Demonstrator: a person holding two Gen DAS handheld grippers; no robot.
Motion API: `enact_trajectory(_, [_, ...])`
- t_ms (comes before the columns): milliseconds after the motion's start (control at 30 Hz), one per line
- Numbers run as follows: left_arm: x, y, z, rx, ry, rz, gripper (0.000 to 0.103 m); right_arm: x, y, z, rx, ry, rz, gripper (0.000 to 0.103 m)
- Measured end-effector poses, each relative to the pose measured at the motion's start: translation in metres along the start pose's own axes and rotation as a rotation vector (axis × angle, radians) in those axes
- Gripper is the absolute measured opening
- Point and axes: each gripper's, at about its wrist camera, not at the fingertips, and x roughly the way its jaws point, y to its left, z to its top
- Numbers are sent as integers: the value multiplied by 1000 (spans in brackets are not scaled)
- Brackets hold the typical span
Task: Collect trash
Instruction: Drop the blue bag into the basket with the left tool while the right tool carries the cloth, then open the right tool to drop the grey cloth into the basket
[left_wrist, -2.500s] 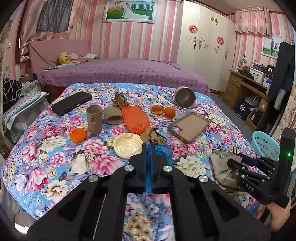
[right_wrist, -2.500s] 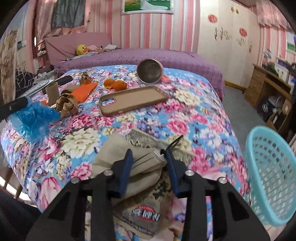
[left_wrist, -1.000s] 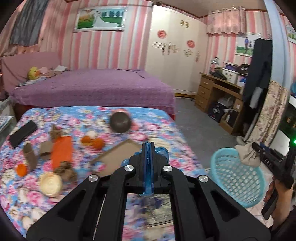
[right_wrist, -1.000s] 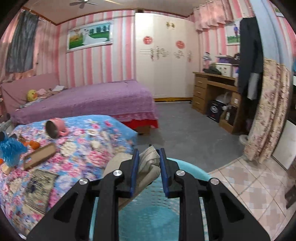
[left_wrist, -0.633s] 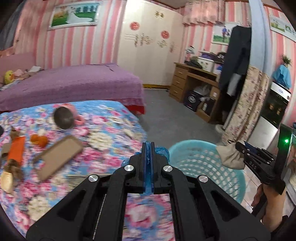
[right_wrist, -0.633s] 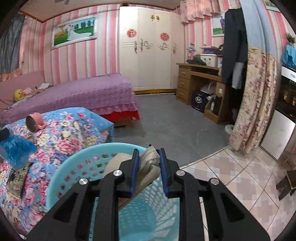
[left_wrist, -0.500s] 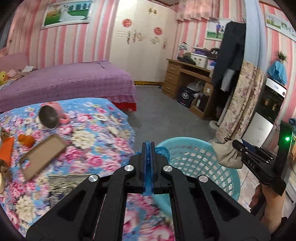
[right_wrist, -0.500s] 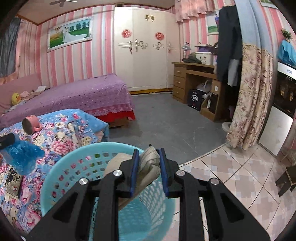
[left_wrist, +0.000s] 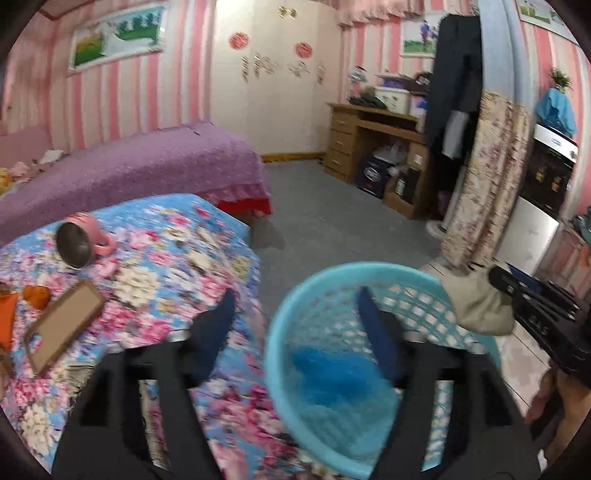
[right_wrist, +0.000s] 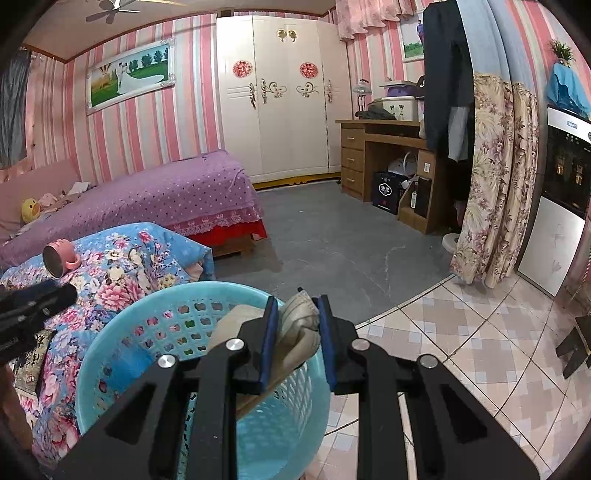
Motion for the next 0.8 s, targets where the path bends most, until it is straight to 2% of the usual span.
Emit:
enact_trajectory(200, [-15, 29, 6, -12, -60, 84, 91, 3, 5, -3, 4, 4, 7, 23])
enact_trajectory(433, [-32, 59, 7, -49, -89, 153, 96, 13, 14, -8, 21, 33, 31, 27])
enact_trajectory(533, [-36, 66, 4, -47, -93, 182, 96, 15, 21, -9, 16, 38, 28, 40])
enact_trajectory(600, [-40, 71, 1, -44, -100, 197, 97, 14, 23, -9, 16, 39, 26, 55])
enact_trajectory(633, [-42, 73, 1, -44, -102, 205, 97, 14, 25, -9, 14, 35, 24, 68])
enact_trajectory(667, [-44, 76, 0, -47, -102, 208, 97, 12, 26, -9, 14, 31, 23, 74])
enact_trajectory(800, [-52, 87, -2, -65, -109, 216, 97, 11, 31, -8, 11, 26, 19, 89])
